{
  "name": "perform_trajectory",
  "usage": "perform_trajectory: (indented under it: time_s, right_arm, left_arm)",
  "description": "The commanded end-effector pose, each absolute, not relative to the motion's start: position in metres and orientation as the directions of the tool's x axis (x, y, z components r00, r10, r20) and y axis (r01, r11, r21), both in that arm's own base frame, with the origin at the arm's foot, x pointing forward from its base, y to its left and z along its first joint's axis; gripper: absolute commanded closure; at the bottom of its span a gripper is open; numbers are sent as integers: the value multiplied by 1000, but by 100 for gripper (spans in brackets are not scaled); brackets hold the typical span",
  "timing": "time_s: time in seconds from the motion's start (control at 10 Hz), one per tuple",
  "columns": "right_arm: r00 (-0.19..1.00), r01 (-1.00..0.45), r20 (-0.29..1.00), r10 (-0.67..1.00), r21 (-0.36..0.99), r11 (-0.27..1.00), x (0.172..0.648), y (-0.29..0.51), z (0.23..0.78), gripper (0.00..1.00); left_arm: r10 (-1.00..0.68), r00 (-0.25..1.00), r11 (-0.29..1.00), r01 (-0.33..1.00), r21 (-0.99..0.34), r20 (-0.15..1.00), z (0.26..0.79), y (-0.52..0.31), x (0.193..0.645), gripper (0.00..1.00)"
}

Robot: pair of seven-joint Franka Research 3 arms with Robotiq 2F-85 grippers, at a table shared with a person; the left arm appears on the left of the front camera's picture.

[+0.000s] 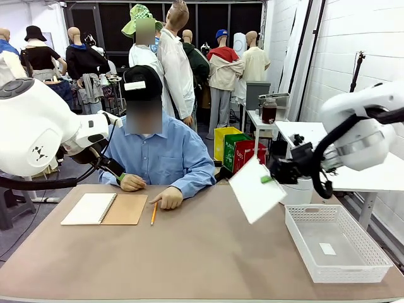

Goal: Sort the paper based on its condition.
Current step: If a person hands you a paper, place it in the Organizing basket , and if it's crumpled, put it in the Trash can.

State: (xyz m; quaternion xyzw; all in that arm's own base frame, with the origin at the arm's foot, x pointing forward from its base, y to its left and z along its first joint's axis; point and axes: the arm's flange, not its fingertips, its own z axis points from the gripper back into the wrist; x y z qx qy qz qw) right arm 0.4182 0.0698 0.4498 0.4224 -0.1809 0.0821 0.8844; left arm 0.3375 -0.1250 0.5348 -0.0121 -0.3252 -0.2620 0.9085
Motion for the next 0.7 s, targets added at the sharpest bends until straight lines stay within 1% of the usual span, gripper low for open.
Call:
perform_trajectory:
  time_s: [0.0,0.2,0.3,0.4,0.5,0.6]
  right_arm:
    - [926,-293,378,29,666,685,405,39,441,100]
    - [944,-214,329,-4,624,751,400,9,434,100]
    - [946,-174,321,-32,591,787,399,4,432,100]
    - [942,-151,329,-66,590,793,398,6,436,100]
    - [939,-229,343,4,619,752,404,2,428,100]
    - [939,-229,343,4,619,752,404,2,428,100]
  left_arm:
    - [-469,654,862,485,147,593,534,-125,337,0]
    - [-469,654,862,485,147,593,534,-125,337,0]
    - [-469,654,862,485,147,593,534,-125,337,0]
    - [-469,654,862,485,147,593,534,-125,337,0]
    - [-469,654,862,485,147,593,534,-125,337,0]
    - [-469,654,862,485,147,593,534,-125,337,0]
